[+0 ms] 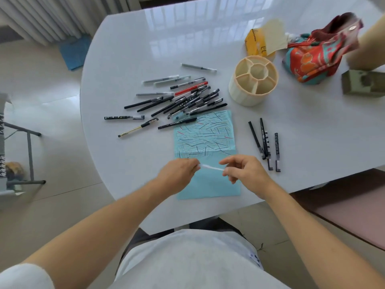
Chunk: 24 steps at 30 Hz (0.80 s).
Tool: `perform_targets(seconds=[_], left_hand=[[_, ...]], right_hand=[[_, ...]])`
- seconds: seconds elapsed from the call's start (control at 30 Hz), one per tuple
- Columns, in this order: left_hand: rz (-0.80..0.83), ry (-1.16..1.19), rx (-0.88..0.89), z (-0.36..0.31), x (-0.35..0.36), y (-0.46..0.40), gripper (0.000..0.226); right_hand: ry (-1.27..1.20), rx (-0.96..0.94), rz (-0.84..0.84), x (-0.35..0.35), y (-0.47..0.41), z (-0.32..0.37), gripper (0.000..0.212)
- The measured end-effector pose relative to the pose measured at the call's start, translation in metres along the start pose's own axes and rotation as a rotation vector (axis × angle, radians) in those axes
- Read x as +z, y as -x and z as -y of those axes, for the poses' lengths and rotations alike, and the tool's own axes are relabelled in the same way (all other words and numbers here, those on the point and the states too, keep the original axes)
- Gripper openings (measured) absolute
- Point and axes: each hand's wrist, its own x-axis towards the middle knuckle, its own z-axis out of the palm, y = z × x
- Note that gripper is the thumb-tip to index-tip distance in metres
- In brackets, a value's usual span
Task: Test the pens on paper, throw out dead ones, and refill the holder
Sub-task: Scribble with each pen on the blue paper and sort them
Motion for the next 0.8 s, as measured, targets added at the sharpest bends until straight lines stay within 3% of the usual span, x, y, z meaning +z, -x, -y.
perform_targets(seconds=[0.1, 0.17, 0.37, 0.5, 0.73, 0.8], left_hand=[[0.044, 0.028, 0.086, -0.011, 0.0, 0.003, 0.021], [0.116, 0.02, 0.143, -0.021, 0.0, 0.004, 0.021], [0.159, -0.017, 0.177, -0.039, 0.01, 0.005, 0.029], [0.204, -0.015, 0.17, -0.047, 0.011, 0.005, 0.036], [0.017, -0.168, 0.184, -0.045, 0.007, -0.011, 0.038], [0.008, -0.206, 0.125, -0.034, 0.007, -0.013, 0.038]], right_hand=[[-0.354, 0.061, -0.018, -0.004, 0.018, -0.009, 0.02], [-0.451, 0.073, -0.032, -0.002, 0.025, -0.015, 0.022], [-0.456, 0.02, -0.027, 0.002, 0.028, -0.024, 0.012], [-0.297, 0.001, 0.027, 0.014, 0.024, -0.024, 0.022], [-0.392, 0.003, -0.147, 0.022, 0.007, -0.012, 0.015], [-0.454, 0.031, -0.291, 0.014, 0.0, -0.008, 0.016]])
